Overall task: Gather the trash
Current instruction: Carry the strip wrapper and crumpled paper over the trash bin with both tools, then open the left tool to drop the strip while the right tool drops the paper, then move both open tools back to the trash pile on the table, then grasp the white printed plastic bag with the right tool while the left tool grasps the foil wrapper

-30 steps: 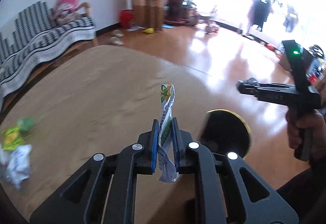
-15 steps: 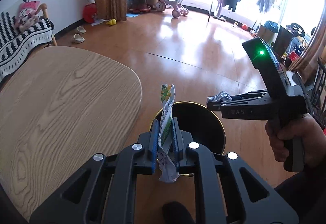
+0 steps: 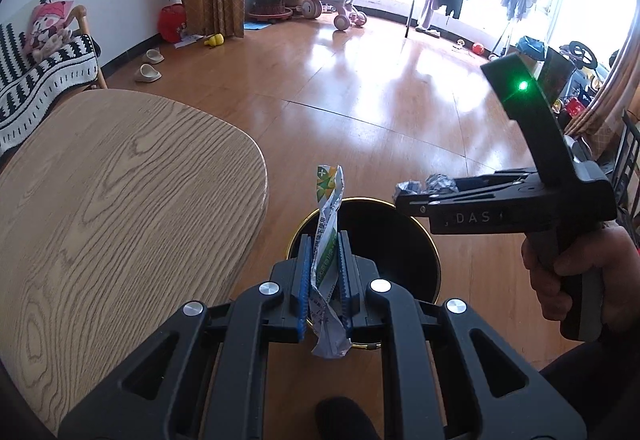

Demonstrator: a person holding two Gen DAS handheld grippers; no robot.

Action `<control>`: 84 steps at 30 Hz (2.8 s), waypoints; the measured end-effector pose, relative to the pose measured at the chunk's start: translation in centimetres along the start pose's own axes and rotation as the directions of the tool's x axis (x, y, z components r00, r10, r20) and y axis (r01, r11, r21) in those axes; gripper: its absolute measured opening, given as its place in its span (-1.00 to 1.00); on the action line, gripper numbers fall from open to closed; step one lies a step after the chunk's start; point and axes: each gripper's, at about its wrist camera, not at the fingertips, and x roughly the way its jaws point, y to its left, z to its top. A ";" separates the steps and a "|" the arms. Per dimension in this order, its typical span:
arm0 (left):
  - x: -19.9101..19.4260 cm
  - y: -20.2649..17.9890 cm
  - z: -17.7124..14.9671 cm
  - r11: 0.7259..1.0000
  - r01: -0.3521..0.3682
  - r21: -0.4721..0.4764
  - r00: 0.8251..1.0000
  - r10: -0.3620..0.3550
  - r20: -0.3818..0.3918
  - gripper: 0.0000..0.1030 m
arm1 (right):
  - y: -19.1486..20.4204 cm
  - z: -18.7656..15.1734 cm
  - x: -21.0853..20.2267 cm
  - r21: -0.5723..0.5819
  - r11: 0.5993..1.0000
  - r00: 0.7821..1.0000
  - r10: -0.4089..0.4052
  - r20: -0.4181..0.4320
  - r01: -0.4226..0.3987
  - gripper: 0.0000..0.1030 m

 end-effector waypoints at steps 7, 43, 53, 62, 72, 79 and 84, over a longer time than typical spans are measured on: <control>0.4 -0.4 0.2 1.000 0.005 -0.001 1.000 -0.005 -0.004 -0.77 | -0.1 0.2 -0.1 0.012 0.999 1.000 0.029 -0.001 -0.029 0.32; -5.0 5.4 -1.2 0.990 -0.008 -0.140 0.999 0.015 0.047 0.79 | 4.6 2.1 -3.8 0.005 1.000 0.986 0.026 0.165 -0.027 0.55; -17.1 17.6 -8.6 0.909 -0.228 -0.348 0.956 0.277 0.097 0.80 | 23.6 2.3 -2.4 -0.244 0.957 0.978 0.187 0.097 -0.159 0.57; -27.5 28.7 -20.3 0.690 -0.460 -0.560 0.843 0.536 -0.032 0.80 | 43.5 -1.9 -1.8 -0.457 0.842 0.948 0.318 -0.008 -0.287 0.57; -31.3 34.0 -27.0 0.567 -0.470 -0.676 0.828 0.549 -0.114 0.80 | 57.3 -7.8 1.7 -0.535 0.742 0.912 0.375 -0.168 -0.404 0.69; -29.8 34.7 -28.3 0.568 -0.463 -0.681 0.844 0.517 -0.142 0.80 | 60.9 -8.6 4.2 -0.509 0.751 0.906 0.373 -0.199 -0.421 0.73; -29.2 34.8 -28.1 0.568 -0.445 -0.692 0.853 0.503 -0.135 0.80 | 61.9 -8.8 5.7 -0.541 0.756 0.929 0.324 -0.178 -0.367 0.73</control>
